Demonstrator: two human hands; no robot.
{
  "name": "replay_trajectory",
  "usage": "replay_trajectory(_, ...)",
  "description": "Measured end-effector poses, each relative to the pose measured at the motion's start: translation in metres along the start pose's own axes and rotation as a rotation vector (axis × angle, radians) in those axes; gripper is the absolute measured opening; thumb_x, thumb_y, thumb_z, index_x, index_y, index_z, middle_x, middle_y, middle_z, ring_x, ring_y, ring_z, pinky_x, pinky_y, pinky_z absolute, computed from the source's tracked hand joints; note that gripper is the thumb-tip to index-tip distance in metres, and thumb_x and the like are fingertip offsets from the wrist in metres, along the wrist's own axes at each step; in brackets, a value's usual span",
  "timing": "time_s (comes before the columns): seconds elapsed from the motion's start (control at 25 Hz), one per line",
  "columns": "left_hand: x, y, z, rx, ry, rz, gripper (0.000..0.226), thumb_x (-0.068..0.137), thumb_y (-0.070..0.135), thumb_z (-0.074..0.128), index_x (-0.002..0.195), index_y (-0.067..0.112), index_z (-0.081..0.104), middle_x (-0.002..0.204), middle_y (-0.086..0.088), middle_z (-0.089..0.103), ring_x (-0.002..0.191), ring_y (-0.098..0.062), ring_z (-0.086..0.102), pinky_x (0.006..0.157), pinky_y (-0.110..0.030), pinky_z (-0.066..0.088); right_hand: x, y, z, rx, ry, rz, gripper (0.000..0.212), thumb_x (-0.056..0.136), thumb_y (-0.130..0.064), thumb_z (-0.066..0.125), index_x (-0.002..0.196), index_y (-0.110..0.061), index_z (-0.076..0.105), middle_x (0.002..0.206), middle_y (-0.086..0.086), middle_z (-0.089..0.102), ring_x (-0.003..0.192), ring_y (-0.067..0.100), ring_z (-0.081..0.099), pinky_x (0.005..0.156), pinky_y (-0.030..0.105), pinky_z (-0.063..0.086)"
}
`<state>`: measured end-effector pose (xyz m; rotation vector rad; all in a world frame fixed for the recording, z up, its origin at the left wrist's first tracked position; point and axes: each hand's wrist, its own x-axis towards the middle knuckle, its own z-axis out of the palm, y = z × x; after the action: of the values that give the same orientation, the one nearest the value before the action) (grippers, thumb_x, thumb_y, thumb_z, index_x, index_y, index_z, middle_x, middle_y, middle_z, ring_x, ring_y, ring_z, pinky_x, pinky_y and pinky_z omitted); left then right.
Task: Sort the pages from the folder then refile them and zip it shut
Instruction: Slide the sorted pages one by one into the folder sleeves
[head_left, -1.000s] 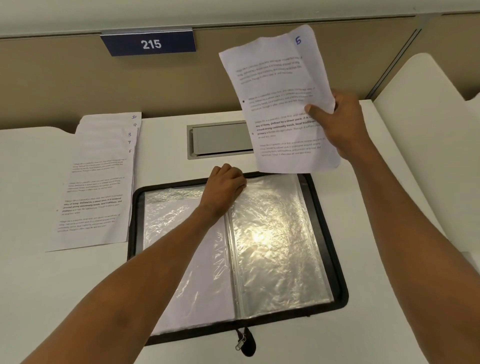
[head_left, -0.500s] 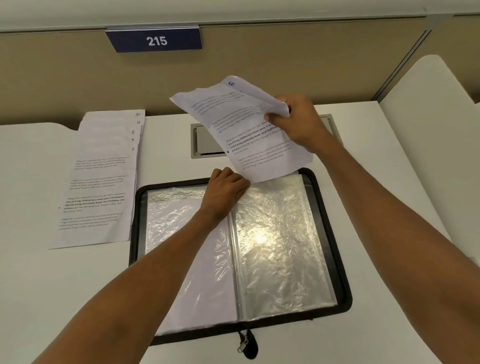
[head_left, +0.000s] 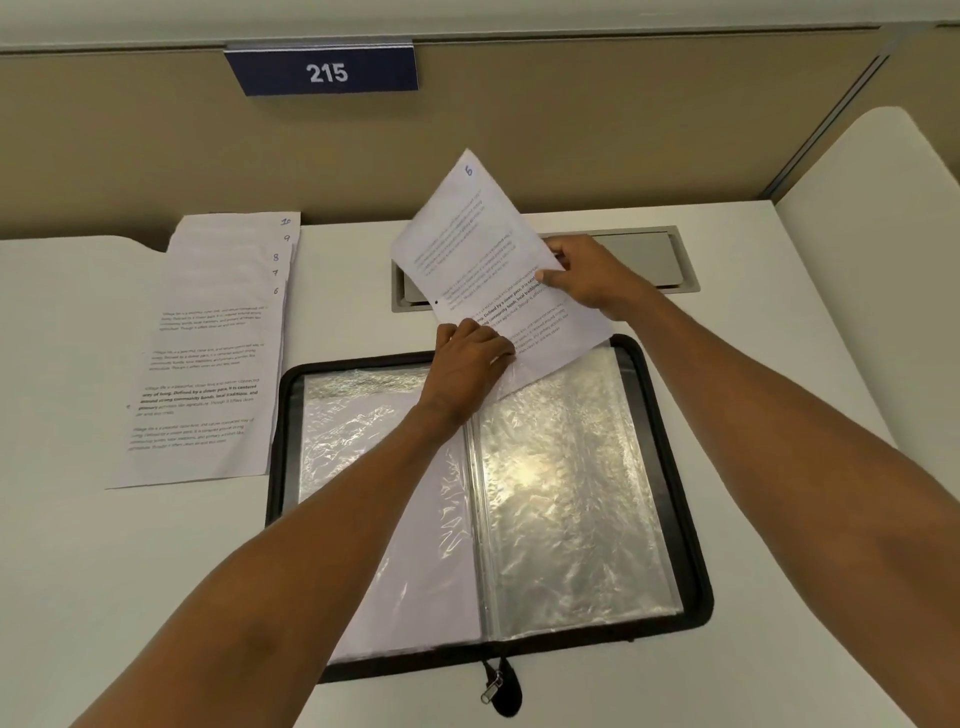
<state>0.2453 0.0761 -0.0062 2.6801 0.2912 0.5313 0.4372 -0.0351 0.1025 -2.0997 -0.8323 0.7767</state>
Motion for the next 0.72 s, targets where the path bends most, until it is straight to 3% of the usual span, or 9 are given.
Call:
replay_trajectory(0.08, 0.000, 0.003, 0.003, -0.039, -0.031, -0.037, 0.010, 0.100, 0.027, 0.064, 0.101, 0.022, 0.072, 0.093, 0.004, 0.070, 0.098, -0.023, 0.056, 0.087, -0.036, 0.027, -0.003, 0.014, 0.002, 0.062, 0.008, 0.093, 0.031, 0.102, -0.012, 0.061, 0.133, -0.012, 0.064, 0.124, 0.005, 0.070, 0.095, 0.011, 0.068, 0.072, 0.025, 0.056)
replay_trajectory(0.24, 0.005, 0.028, 0.013, -0.145, -0.171, -0.076, 0.022, 0.102, 0.039, 0.057, 0.114, 0.026, 0.071, 0.099, 0.007, 0.072, 0.102, -0.019, 0.055, 0.091, -0.040, 0.027, -0.005, 0.031, 0.010, 0.275, 0.079, 0.208, 0.033, 0.102, -0.009, 0.061, 0.135, -0.013, 0.064, 0.126, 0.007, 0.070, 0.103, 0.020, 0.071, 0.090, 0.043, 0.060)
replay_trajectory(0.32, 0.011, 0.046, 0.021, -0.202, -0.211, -0.067, 0.025, 0.102, 0.042, 0.057, 0.116, 0.027, 0.072, 0.103, 0.009, 0.074, 0.102, -0.017, 0.055, 0.088, -0.039, 0.026, -0.006, 0.031, 0.014, 0.334, 0.092, 0.247, 0.034, 0.103, -0.009, 0.059, 0.137, -0.013, 0.062, 0.126, 0.007, 0.070, 0.099, 0.019, 0.071, 0.085, 0.039, 0.061)
replay_trajectory(0.6, 0.022, 0.091, 0.035, -0.380, -0.136, -0.172, 0.020, 0.103, 0.033, 0.062, 0.107, 0.027, 0.080, 0.109, 0.011, 0.078, 0.104, -0.013, 0.059, 0.086, -0.036, 0.023, -0.007, 0.036, 0.021, 0.374, 0.124, 0.314, 0.038, 0.103, -0.012, 0.060, 0.141, -0.015, 0.059, 0.129, 0.006, 0.068, 0.100, 0.020, 0.071, 0.082, 0.034, 0.062)
replay_trajectory(0.72, 0.024, 0.095, 0.039, -0.525, -0.092, -0.254, 0.020, 0.100, 0.034, 0.065, 0.106, 0.025, 0.082, 0.107, 0.011, 0.079, 0.105, -0.009, 0.067, 0.101, -0.044, 0.038, -0.011, 0.039, 0.025, 0.412, 0.126, 0.324, 0.036, 0.103, -0.010, 0.059, 0.139, -0.012, 0.059, 0.131, 0.007, 0.068, 0.100, 0.020, 0.071, 0.082, 0.034, 0.062)
